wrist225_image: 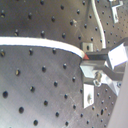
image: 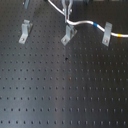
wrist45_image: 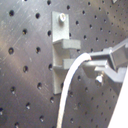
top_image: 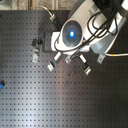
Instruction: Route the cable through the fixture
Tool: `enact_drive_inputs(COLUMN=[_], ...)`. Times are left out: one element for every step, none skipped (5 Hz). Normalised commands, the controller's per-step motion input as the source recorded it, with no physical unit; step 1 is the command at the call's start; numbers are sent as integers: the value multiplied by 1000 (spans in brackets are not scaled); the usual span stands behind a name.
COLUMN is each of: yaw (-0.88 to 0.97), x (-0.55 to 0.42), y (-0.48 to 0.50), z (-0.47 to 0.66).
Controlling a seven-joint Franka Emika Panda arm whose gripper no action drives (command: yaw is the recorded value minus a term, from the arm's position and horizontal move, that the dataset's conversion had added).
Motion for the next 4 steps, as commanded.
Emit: enact_drive_inputs(yaw=[0,37,0,-303], x=[31,35,8,65], y=[-123,-24,0,-21], z=[-411,-415,-386,-329])
